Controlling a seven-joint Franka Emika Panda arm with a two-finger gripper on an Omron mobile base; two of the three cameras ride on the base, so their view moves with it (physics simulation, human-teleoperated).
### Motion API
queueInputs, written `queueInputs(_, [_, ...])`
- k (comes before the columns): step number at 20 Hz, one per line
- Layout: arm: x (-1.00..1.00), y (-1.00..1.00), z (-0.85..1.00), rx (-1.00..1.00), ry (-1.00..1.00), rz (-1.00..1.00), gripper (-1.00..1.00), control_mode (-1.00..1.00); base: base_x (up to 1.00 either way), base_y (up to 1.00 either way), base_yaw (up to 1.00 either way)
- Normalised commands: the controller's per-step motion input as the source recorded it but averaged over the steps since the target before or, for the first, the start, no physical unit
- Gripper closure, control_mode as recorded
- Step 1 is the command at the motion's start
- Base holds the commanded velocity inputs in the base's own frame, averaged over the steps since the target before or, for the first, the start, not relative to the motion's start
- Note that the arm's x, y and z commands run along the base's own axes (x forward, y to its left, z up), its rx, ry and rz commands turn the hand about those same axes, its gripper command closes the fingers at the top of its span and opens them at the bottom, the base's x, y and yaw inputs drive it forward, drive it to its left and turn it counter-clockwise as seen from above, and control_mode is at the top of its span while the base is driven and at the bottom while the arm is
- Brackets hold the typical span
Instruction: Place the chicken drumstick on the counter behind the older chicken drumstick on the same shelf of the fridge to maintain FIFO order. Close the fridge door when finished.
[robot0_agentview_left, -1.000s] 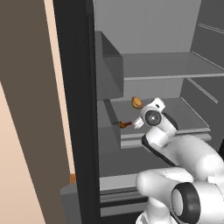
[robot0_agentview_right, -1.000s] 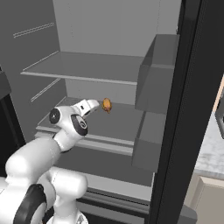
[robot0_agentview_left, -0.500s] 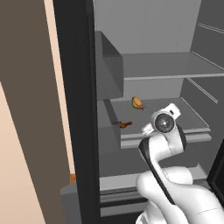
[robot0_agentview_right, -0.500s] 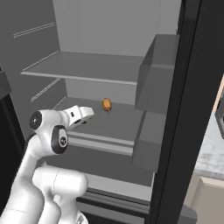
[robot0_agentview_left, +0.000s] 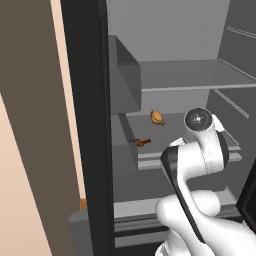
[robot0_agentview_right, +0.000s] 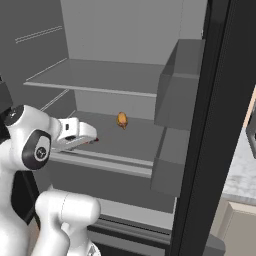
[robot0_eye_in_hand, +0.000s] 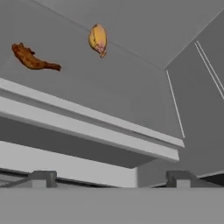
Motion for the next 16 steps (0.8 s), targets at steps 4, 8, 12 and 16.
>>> queueInputs(4, [-0.62,0.01,-0.23,0.08,-0.01,0.0,-1.0,-1.0,0.0,0.0,0.0])
queueInputs(8, [0.0,0.06,-0.04,-0.01,0.0,0.03,-1.0,-1.0,0.0,0.0,0.0])
queueInputs(12, [0.0,0.03,-0.03,0.0,0.0,0.0,-1.0,-1.0,0.0,0.0,0.0])
queueInputs(16, [-0.19,0.0,0.0,0.0,-0.04,0.0,-1.0,1.0,-0.5,-0.14,0.0])
